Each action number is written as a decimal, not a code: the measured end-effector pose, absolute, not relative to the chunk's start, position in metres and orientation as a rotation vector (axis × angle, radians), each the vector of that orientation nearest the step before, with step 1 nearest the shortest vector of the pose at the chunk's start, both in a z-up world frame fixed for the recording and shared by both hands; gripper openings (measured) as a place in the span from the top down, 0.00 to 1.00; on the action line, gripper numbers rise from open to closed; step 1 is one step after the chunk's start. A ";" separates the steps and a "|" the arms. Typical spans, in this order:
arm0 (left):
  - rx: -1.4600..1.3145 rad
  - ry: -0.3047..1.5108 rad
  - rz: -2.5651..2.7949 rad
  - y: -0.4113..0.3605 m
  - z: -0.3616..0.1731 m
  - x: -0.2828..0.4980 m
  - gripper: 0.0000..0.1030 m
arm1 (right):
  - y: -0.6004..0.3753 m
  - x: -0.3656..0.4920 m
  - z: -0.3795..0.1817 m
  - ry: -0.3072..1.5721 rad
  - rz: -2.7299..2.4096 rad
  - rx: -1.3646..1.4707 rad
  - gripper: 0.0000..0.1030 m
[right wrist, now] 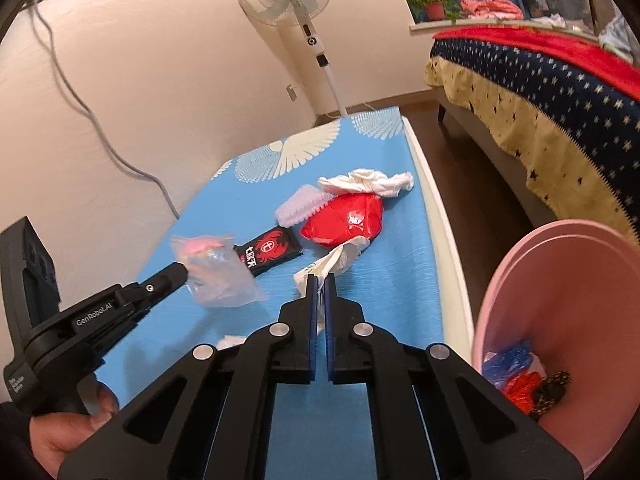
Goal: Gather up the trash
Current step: 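Grasp the clear plastic bag with the left tool while the right tool grasps white tissue, then lift and carry the clear bag and white tissue over the pink bin, then open both tools to drop the clear bag and tissue into the bin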
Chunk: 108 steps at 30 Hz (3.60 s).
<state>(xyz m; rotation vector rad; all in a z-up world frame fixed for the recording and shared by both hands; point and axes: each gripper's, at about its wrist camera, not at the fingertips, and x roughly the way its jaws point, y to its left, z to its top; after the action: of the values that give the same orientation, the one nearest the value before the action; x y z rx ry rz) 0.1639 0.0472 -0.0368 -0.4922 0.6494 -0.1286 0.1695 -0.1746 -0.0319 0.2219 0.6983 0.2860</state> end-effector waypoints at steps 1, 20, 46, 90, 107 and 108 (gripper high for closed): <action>-0.456 0.643 -0.122 0.045 -0.030 0.158 0.99 | -0.175 0.165 -0.028 0.691 0.284 0.218 0.97; -0.284 0.577 -0.136 0.024 0.017 0.063 0.99 | -0.195 0.069 0.035 0.563 0.208 0.118 0.97; -0.248 0.564 -0.228 -0.022 0.029 0.046 0.99 | -0.257 0.021 0.070 0.473 0.073 0.160 0.97; -0.167 0.610 -0.384 -0.139 -0.012 0.110 0.99 | -0.329 0.062 0.044 0.499 -0.275 0.167 0.97; -0.140 0.656 -0.429 -0.175 -0.036 0.129 0.99 | -0.352 0.079 0.022 0.558 -0.350 0.143 0.97; -0.140 0.657 -0.432 -0.176 -0.036 0.130 0.99 | -0.352 0.080 0.021 0.561 -0.351 0.143 0.97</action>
<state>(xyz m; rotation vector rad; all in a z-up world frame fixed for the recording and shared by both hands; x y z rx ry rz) 0.1296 -0.1763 -0.0364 -0.1396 0.6568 -0.4315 0.0799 -0.3523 0.0212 0.1434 0.5611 -0.3509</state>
